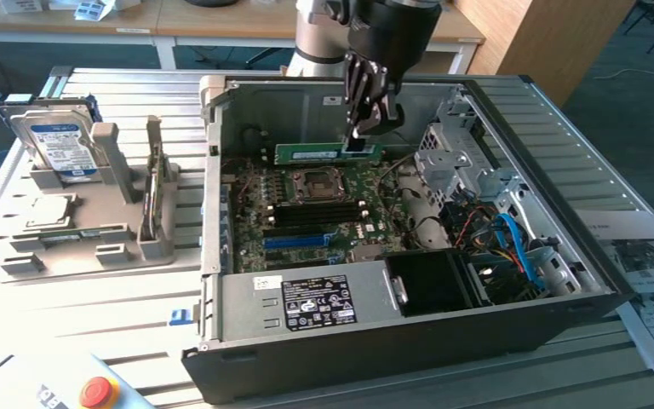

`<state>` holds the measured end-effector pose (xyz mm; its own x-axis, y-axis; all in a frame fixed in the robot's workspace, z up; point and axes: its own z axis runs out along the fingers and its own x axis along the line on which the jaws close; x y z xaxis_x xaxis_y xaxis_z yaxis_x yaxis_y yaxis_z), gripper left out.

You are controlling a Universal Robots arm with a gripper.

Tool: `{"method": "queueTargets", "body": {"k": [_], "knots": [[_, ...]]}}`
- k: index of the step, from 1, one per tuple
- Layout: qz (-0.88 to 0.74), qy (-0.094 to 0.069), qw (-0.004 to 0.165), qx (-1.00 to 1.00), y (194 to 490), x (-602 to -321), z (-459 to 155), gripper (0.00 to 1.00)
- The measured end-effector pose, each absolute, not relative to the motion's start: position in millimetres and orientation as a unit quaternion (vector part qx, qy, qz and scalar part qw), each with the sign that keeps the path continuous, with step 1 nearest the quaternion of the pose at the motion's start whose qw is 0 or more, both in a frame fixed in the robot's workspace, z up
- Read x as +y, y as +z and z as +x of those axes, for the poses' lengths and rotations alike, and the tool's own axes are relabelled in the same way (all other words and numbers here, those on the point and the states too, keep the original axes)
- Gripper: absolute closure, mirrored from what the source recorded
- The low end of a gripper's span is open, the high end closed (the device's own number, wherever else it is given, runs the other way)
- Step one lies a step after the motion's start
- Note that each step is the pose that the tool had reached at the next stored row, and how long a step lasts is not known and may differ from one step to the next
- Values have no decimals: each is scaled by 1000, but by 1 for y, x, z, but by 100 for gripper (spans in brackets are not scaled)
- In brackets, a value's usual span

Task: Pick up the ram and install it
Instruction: 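Pick up the ram and move it above insertion slot, then insert the ram into the slot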

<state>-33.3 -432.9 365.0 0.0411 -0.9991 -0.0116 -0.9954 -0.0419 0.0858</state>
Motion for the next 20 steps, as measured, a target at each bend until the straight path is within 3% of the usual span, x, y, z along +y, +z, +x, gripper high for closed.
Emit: {"method": "queueTargets", "body": {"k": [20], "knots": [[721, -34, 27, -692, 363, -418, -33, 88]]}}
